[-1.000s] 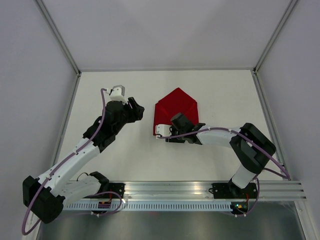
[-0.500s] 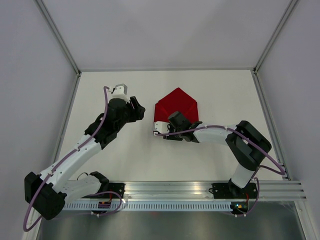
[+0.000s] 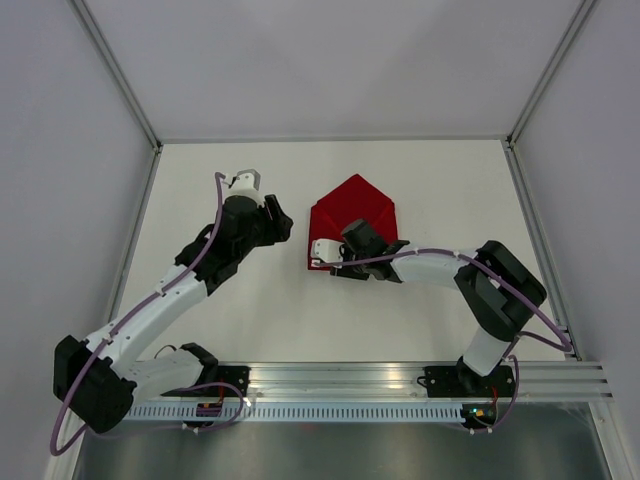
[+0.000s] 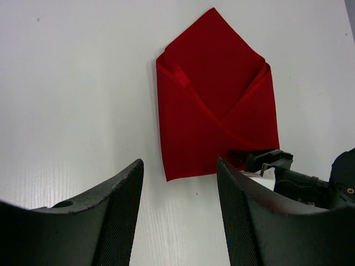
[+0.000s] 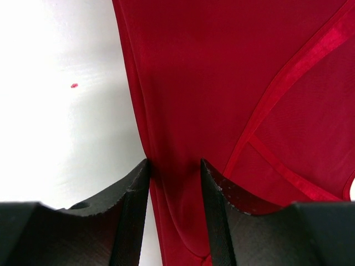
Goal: Fold the napkin, place the utensils inside, and roll it up
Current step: Roll the napkin with the utensil
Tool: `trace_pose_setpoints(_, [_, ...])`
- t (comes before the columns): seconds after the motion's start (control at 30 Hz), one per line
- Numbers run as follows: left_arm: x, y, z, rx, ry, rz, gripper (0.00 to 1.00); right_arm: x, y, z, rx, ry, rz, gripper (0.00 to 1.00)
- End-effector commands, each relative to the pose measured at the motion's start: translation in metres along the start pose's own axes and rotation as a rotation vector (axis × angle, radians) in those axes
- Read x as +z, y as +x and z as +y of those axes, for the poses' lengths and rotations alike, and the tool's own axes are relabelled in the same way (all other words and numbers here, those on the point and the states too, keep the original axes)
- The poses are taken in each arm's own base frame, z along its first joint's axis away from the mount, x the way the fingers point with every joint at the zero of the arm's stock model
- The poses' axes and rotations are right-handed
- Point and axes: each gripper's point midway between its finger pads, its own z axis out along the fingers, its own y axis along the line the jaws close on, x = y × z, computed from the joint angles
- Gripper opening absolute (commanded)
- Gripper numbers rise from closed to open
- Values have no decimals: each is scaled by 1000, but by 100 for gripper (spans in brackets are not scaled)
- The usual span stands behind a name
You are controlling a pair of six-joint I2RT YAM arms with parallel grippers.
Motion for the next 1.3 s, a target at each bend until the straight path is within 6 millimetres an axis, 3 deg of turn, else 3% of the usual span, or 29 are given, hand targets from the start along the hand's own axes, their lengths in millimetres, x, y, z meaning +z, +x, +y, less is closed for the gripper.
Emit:
trace_pose_setpoints(0.0, [4,5,0,37,8,15,61,-7,10,11,2,-35,11,49])
trace_pose_setpoints(0.3, [12,14,3,35,5,23,61,-16,13,16,-22,-69,5,56])
trace_pose_setpoints(0.77, [28,31,8,39,-1,39,61,-2,26,14,-16,-58,18,54])
trace_pose_setpoints(1.27, [40,54,12,54,17,73,60,8,37,25,-19,-107,42,42])
